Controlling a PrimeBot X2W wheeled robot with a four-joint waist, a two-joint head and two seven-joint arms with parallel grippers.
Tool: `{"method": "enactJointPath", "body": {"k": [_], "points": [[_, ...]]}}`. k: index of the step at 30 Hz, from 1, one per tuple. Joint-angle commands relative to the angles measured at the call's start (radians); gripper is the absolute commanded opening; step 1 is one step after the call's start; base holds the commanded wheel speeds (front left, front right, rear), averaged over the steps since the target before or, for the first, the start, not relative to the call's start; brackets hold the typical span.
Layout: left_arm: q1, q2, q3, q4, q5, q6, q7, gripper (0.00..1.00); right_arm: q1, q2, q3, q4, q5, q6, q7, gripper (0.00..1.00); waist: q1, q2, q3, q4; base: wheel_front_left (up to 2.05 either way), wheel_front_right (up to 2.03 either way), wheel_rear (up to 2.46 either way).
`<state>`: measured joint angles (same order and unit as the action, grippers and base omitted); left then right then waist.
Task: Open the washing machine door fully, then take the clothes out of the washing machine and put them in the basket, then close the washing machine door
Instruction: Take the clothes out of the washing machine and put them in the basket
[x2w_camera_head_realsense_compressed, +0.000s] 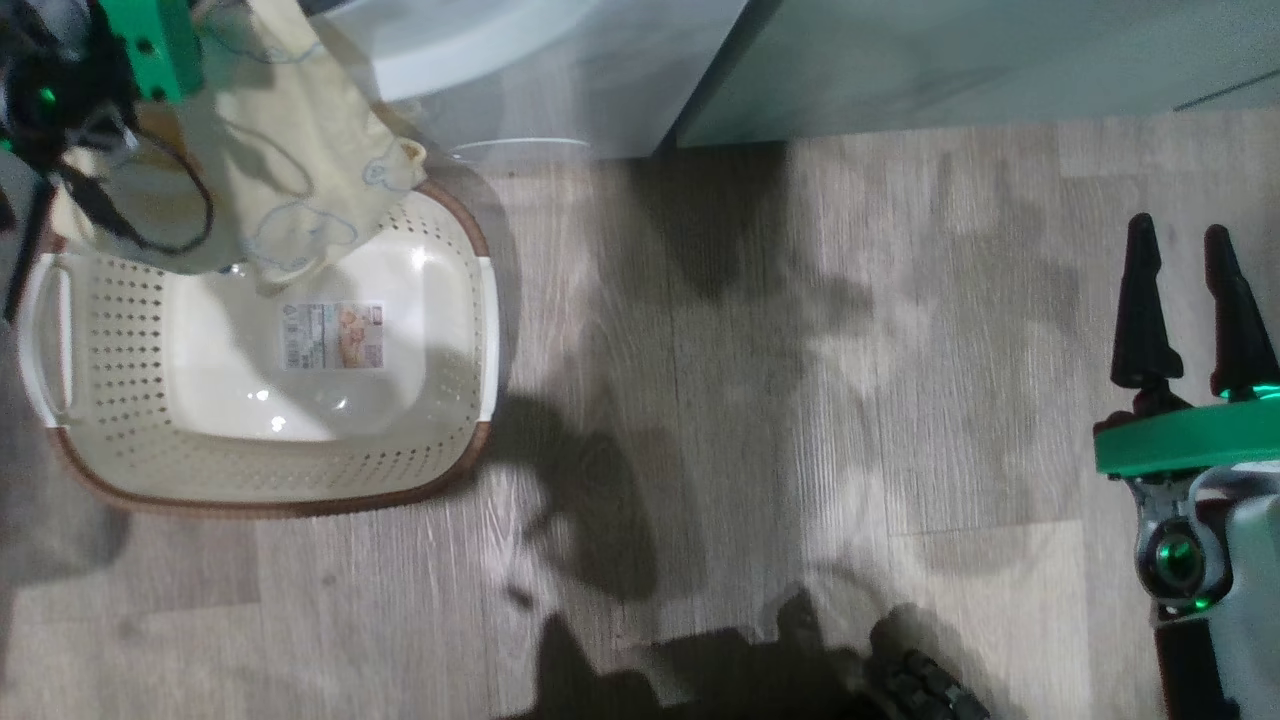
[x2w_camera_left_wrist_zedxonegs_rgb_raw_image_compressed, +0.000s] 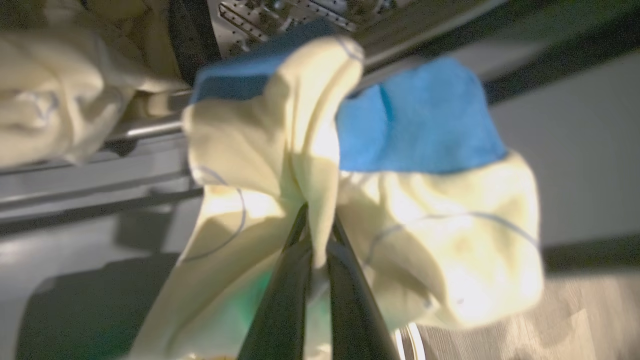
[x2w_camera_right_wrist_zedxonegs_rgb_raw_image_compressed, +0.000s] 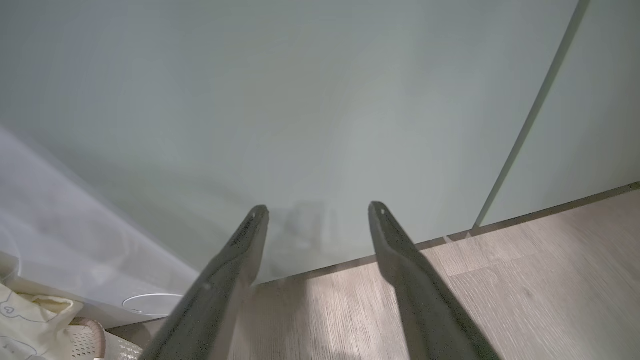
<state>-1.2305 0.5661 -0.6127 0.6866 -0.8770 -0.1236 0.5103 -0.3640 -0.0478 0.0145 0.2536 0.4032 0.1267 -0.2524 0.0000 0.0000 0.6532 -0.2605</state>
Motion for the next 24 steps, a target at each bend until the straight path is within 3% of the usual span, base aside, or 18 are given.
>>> {"method": "enactJointPath", "body": {"k": [1, 8, 14, 24], "points": [[0.018, 0.05, 0.011, -0.045, -0.017, -0.007, -0.002, 0.0, 0.026, -0.002, 0.009, -0.02, -0.006, 0.004, -0.009, 1.0, 0.0, 0.0, -0.017, 0.012, 0.0, 0.0, 0.0], [0.158, 0.1, -0.009, -0.162, -0.091, -0.007, -0.044, 0.0, 0.046, -0.002, 0.002, -0.012, -0.016, 0.004, -0.009, 1.0, 0.0, 0.0, -0.075, 0.038, 0.0, 0.0, 0.0], [0.301, 0.11, -0.011, -0.238, -0.115, 0.015, -0.095, 0.0, 0.068, -0.002, -0.005, -0.006, -0.025, 0.004, -0.009, 1.0, 0.0, 0.0, -0.121, 0.057, 0.0, 0.0, 0.0], [0.524, 0.083, -0.032, -0.3, -0.096, 0.129, -0.217, 0.0, 0.089, -0.002, -0.005, -0.008, -0.044, 0.004, -0.009, 1.0, 0.0, 0.0, -0.158, 0.073, 0.0, 0.0, 0.0]]}}
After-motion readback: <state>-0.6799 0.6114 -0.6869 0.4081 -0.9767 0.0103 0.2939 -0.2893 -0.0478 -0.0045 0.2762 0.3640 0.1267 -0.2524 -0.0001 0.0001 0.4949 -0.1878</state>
